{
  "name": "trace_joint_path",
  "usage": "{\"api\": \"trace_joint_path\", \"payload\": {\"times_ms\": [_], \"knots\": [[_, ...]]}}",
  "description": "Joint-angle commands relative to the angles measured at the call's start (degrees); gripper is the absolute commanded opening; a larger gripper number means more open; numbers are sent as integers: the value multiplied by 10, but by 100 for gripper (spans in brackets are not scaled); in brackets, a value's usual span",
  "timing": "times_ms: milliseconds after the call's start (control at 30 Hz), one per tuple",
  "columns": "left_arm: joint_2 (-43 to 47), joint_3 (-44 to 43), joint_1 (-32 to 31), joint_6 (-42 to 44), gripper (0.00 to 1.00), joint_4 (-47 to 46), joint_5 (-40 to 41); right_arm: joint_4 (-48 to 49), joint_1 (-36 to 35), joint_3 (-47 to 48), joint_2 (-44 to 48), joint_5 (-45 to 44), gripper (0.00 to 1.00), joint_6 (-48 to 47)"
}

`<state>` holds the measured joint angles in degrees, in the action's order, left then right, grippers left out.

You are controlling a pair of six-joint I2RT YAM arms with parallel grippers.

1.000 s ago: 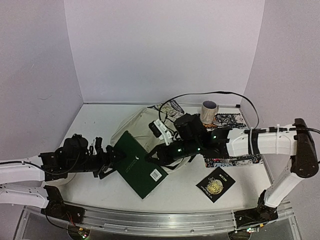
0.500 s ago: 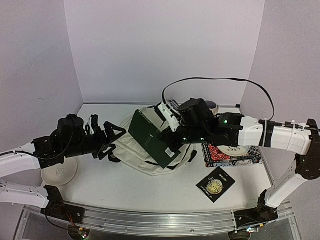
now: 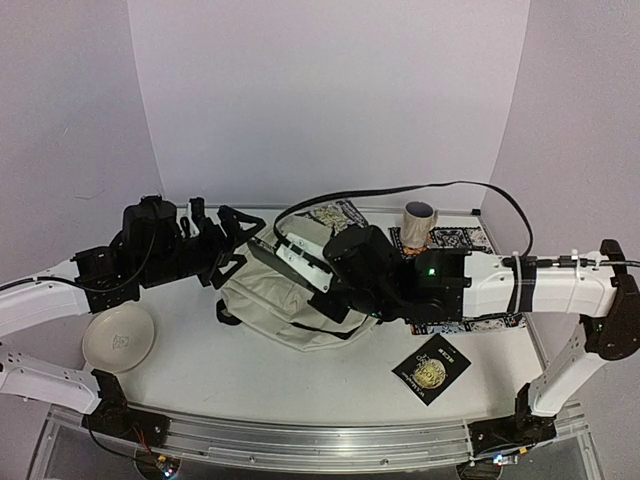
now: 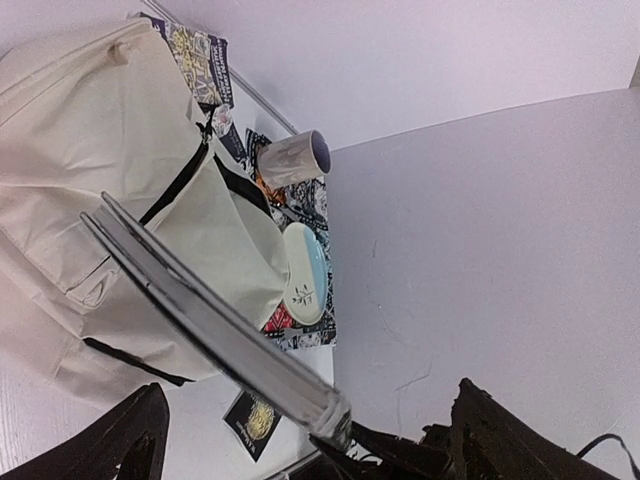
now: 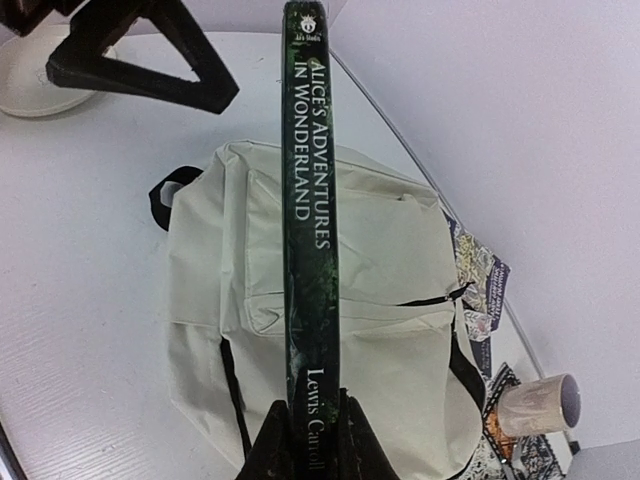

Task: Pack the student bag
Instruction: Turn over the book, then pass from the right arm to the left

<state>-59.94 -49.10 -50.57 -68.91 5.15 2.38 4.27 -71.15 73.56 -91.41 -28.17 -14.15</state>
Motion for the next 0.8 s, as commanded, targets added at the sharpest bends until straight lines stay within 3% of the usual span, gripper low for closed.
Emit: {"api": "trace_joint_path", "payload": {"times_ms": [0, 233, 400, 633, 767], "knots": [[-5, -17, 2, -31, 100, -49, 43, 83, -21, 38, -5, -112, 0, -81], [-42, -4, 2, -84, 94, -80, 35, 141, -50, 46, -46, -216, 0, -165], [-44, 21, 2, -113, 80, -118, 39, 170, -60, 61, -86, -264, 0, -218], [-36, 45, 2, -141, 40, -137, 55, 207, -64, 61, -105, -287, 0, -257], [-27, 59, 3, -152, 8, -141, 75, 213, -64, 59, -109, -277, 0, -259]]}}
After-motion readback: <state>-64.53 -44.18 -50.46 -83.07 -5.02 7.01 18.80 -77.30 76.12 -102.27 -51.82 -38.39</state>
